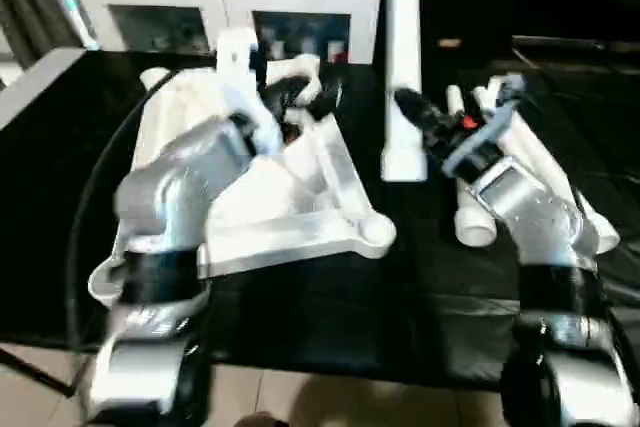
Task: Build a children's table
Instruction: Pick table leg
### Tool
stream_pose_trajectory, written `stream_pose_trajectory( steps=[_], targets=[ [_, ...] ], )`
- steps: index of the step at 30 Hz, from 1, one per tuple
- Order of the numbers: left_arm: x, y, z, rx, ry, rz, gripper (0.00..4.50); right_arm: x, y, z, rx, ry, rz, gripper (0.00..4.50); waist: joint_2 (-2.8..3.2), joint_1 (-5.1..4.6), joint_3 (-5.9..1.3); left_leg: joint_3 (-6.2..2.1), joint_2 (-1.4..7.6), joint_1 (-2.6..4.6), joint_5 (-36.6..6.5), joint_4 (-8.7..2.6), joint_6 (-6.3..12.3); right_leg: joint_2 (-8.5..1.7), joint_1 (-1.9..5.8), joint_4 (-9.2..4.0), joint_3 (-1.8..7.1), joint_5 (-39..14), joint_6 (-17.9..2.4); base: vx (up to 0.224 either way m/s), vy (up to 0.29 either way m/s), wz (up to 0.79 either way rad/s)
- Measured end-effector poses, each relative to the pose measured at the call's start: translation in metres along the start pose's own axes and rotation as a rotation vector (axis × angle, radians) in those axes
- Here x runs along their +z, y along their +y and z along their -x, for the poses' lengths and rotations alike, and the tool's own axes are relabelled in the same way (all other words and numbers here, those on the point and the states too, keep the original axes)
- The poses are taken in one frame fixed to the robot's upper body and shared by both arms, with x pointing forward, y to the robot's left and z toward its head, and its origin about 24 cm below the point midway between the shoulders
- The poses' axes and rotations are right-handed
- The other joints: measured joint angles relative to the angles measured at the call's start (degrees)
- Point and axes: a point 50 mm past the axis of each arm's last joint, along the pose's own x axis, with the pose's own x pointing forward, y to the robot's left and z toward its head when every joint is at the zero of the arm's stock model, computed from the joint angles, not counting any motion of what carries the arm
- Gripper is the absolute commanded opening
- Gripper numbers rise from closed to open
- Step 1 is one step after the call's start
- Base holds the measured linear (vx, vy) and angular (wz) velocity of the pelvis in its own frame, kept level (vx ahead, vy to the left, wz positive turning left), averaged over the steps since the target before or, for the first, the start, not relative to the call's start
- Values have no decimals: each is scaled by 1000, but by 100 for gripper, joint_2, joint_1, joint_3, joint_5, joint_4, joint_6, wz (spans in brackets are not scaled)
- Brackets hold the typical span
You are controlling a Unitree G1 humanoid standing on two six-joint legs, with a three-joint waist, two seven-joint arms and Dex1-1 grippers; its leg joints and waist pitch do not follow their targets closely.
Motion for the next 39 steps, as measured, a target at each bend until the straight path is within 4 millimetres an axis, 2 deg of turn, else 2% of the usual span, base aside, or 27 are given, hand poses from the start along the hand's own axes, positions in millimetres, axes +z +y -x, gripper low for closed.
stream_pose_trajectory(
  steps=[10,16,18,22,29,37,39],
  targets=[
    [3,-16,-18,-46,-14,132,450,-18,22,-1,88,114,43,182,-13,57,8,0,0,-8,2,-2,0,0,-3,-7,-1,2,0,0,0,0],
    [6,-11,-24,17,-48,213,450,-22,31,-5,102,152,109,182,-17,58,11,-2,-1,-48,5,4,4,-2,-37,-6,-2,9,5,0,0,0],
    [7,-7,-25,51,-52,225,421,-23,30,-5,92,167,137,182,-17,59,11,-2,-1,-58,6,5,6,-2,-48,-5,-2,11,6,0,0,0],
    [8,-1,-24,97,-64,240,401,-25,30,-6,83,162,180,182,-17,60,11,-2,-1,-72,6,6,8,-2,-62,-4,-2,12,6,0,0,0],
    [9,-2,-24,96,-81,237,331,-25,30,-7,81,156,214,182,-17,67,11,-2,-1,-79,6,16,11,-3,-65,-3,-3,13,5,0,0,0],
    [7,-8,-27,54,-71,260,282,-27,32,-9,79,165,264,182,-15,65,11,-2,-1,-81,8,25,15,-4,-64,-2,-3,22,6,0,0,0],
    [6,-9,-27,48,-64,260,251,-27,32,-9,77,163,274,182,-15,63,11,-2,-1,-81,8,27,16,-4,-63,-2,-3,24,9,0,0,0]
  ],
)
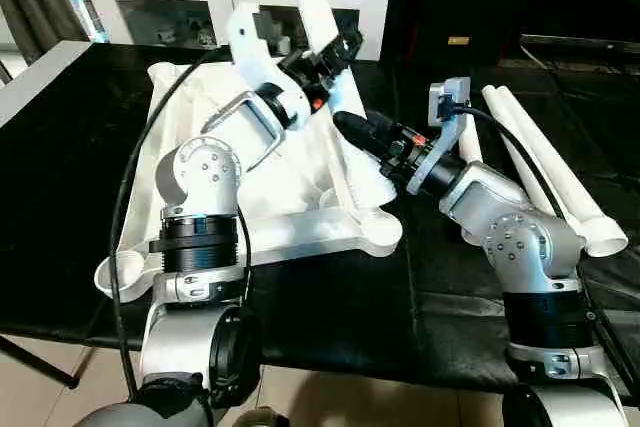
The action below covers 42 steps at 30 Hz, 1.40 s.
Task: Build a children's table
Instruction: Pick table leg
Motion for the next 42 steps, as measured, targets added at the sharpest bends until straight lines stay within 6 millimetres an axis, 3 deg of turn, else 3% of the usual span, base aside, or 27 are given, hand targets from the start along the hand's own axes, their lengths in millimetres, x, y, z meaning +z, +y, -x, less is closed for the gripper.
stream_pose_trajectory(
  steps=[4,7,12,13,25,33,37,42],
  targets=[
    [-1,0,0,0,6,-2,238,2,-1,0,-4,-10,13,182,0,-4,0,0,0,0,1,2,1,0,1,0,0,5,7,0,0,0],
    [-1,0,0,-4,6,3,198,2,-1,1,-10,-11,29,182,0,-5,0,0,0,0,2,3,2,0,1,0,1,7,8,0,0,0],
    [0,0,0,-1,4,1,185,2,-1,0,-11,-6,46,182,0,-5,0,0,0,0,2,3,2,0,1,0,1,7,8,0,0,0],
    [0,0,0,-1,6,-2,185,1,0,0,-11,-2,48,238,0,-5,0,0,0,0,2,3,2,0,1,0,1,8,8,0,0,0],
    [3,-2,-1,-5,36,-151,184,1,-5,3,-43,22,-30,332,0,-4,0,0,0,0,3,6,2,-1,2,1,1,8,9,0,0,0],
    [6,-7,4,-83,99,-327,184,10,-6,7,-14,53,172,336,-4,1,1,0,-1,-3,3,7,3,-3,1,1,1,9,10,0,0,0],
    [0,-4,10,-131,144,-360,184,7,-5,13,25,140,101,336,-8,0,4,0,-1,-3,7,10,8,-3,0,5,1,9,10,0,0,0],
    [4,-17,15,-242,153,-412,184,8,-4,22,146,188,27,336,-12,6,6,0,-1,-3,7,14,10,-4,2,6,1,10,10,0,0,0]
  ],
)
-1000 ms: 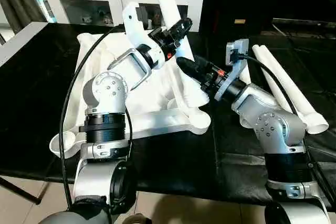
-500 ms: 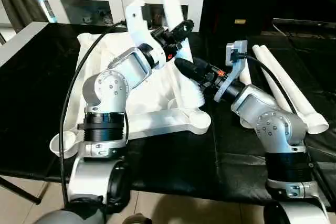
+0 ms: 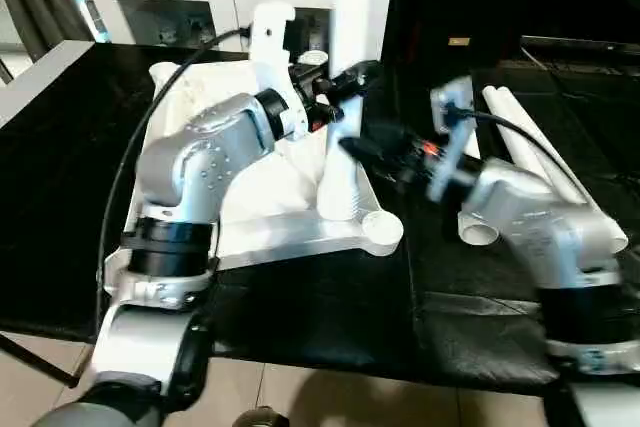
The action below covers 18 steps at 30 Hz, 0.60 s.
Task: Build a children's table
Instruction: Pick table leg
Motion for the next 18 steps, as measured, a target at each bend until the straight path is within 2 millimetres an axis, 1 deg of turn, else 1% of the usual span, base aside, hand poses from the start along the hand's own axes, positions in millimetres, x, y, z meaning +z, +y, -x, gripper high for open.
stream_pose_trajectory(
  steps=[6,10,14,18],
  targets=[
    [0,-6,-1,-72,3,29,184,0,2,7,89,49,-25,336,-15,1,7,0,0,1,2,14,2,-2,-1,17,0,0,0,0,0,0],
    [3,-13,1,-150,1,54,184,-4,5,8,153,99,-47,336,-51,0,30,0,0,4,7,20,1,-4,-5,35,0,0,0,0,0,0],
    [5,-18,2,-191,-3,56,184,-5,5,8,174,104,-65,336,-69,-5,40,1,-2,8,12,26,2,-9,-4,49,0,0,0,0,0,0],
    [6,-22,2,-216,-2,60,184,-8,3,7,182,119,-81,336,-73,-3,42,3,-3,7,13,29,0,-16,-4,55,-2,0,-1,0,0,0]
  ],
)
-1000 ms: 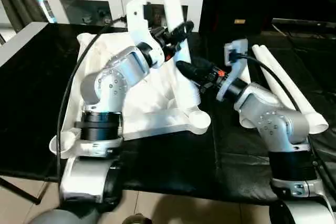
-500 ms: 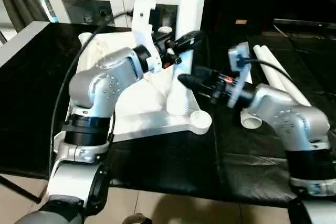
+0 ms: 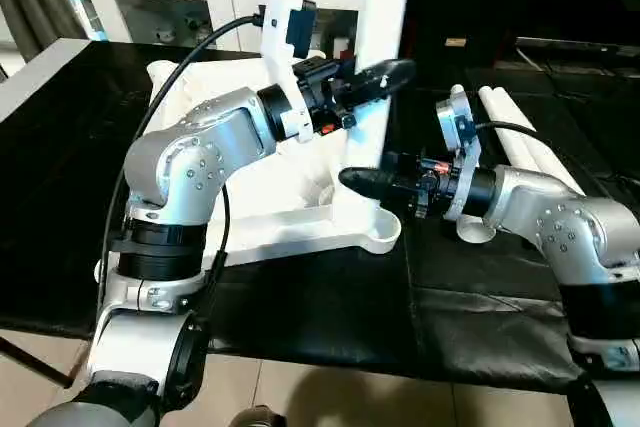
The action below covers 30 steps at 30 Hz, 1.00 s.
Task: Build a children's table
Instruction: Pick table leg
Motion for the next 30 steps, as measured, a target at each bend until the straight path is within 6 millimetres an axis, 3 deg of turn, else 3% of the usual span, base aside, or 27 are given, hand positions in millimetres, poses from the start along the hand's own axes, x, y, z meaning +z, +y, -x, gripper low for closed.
stream_pose_trajectory(
  steps=[19,20,30],
  targets=[
    [-7,-14,-4,-102,42,9,184,-8,6,-6,89,60,-22,336,-2,5,0,3,-6,-1,5,3,7,-11,2,6,-5,0,0,0,0,0],
    [-7,-14,-4,-103,44,9,184,-8,6,-7,90,61,-22,307,-2,5,0,3,-6,-1,5,3,7,-11,3,7,-6,0,0,0,0,0],
    [-7,-13,-2,-110,64,-5,184,-9,9,-8,115,67,-20,223,-1,6,0,3,-6,1,5,7,5,-13,2,15,-6,0,0,0,0,0]
  ],
)
